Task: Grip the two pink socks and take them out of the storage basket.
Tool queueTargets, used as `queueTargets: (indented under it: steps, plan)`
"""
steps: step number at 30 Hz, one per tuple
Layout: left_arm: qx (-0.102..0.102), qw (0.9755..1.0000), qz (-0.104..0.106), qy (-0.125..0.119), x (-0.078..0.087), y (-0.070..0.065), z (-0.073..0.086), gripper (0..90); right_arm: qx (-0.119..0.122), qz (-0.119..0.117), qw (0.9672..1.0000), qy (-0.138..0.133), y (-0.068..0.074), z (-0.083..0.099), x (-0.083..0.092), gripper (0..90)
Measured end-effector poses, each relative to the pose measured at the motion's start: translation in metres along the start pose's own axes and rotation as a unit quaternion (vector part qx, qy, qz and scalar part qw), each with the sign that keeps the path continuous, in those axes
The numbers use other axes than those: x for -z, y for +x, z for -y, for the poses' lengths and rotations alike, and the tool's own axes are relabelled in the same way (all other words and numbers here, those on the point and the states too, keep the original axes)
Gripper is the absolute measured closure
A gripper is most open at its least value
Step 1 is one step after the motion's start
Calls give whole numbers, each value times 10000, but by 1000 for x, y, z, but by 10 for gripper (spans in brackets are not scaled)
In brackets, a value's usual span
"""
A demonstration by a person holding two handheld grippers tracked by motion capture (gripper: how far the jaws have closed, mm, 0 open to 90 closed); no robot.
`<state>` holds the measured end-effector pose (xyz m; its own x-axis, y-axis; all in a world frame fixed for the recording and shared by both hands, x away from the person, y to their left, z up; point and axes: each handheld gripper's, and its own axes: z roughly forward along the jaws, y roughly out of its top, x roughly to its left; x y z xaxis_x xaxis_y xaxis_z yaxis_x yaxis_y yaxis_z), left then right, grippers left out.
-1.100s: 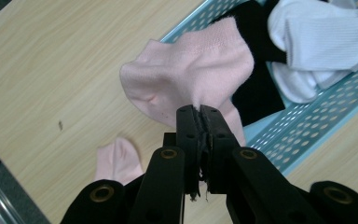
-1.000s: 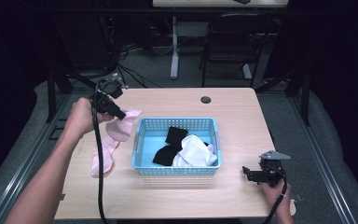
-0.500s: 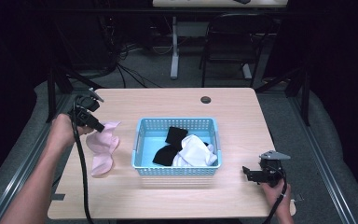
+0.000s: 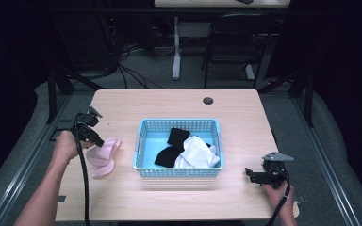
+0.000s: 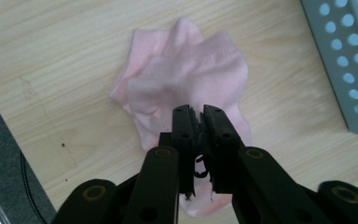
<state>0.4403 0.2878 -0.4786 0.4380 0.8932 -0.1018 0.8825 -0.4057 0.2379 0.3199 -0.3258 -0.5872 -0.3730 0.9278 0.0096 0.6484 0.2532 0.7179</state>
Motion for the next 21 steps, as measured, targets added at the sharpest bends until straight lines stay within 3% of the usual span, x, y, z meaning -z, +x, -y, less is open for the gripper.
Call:
queueTargets:
  steps: [3, 10, 15, 21]
  plan:
    - [20, 9999, -51, -111, -1, 0, 3, 658, 1, -1, 10000, 2, 0, 0, 0, 90]
    - [3, 9990, -252, -365, 10, -3, 14, 188, 1, 0, 10000, 0, 0, 0, 0, 90]
    - [7, 9979, -321, -570, 22, -8, 27, 51, 1, -1, 10000, 0, 0, 0, 0, 90]
    - [-37, 9971, -360, -674, 27, -13, 47, 24, 0, -4, 10000, -1, 0, 0, 0, 90]
